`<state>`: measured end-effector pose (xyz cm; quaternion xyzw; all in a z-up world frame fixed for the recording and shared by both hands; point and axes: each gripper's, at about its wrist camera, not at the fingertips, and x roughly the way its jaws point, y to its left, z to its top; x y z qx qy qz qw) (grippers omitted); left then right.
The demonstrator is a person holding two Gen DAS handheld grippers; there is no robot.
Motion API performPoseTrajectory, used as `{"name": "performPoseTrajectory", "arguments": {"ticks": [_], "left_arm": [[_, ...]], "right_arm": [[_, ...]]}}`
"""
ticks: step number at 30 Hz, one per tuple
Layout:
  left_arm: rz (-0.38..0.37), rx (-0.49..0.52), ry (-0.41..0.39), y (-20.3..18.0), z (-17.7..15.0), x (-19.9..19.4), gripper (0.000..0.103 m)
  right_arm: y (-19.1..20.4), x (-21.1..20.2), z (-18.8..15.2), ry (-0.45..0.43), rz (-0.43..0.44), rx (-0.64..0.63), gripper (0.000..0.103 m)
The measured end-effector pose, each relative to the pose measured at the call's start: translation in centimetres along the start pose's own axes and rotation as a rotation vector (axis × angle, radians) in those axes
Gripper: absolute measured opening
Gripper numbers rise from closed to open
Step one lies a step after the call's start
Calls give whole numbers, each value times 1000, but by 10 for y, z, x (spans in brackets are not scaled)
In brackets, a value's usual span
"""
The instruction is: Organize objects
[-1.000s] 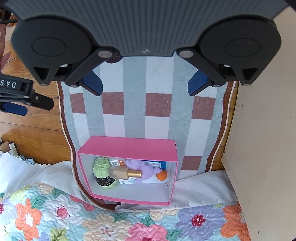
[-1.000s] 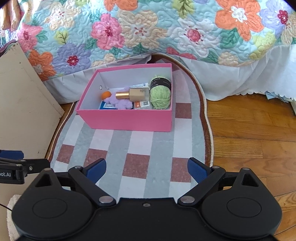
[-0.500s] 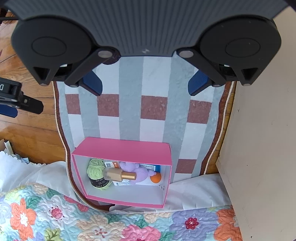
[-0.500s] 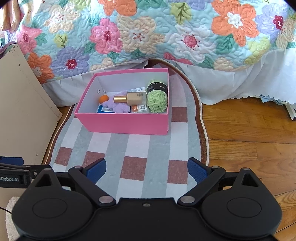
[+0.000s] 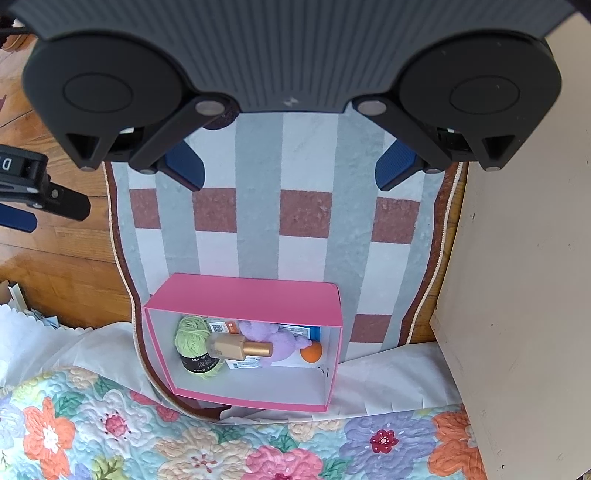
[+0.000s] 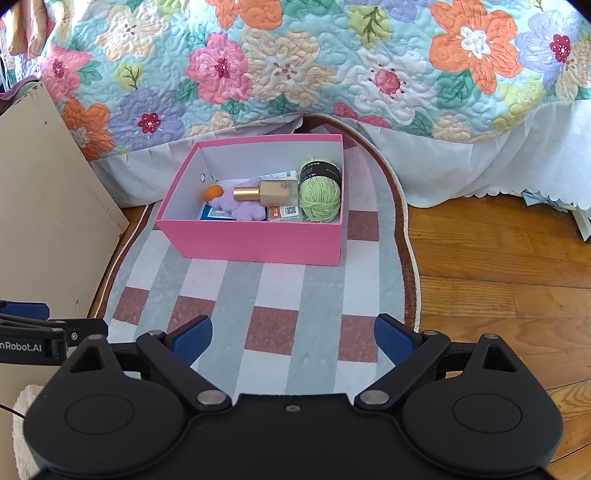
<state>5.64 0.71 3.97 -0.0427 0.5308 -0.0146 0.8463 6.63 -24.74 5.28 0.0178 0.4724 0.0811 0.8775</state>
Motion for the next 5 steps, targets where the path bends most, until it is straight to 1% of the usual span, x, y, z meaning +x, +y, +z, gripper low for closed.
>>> {"name": "performPoseTrajectory", "arguments": {"ticks": [5], "left_arm": [[0, 15, -5, -3, 0, -2, 100]], "right_arm": [[-2, 1, -1, 3, 0, 3, 97]]}}
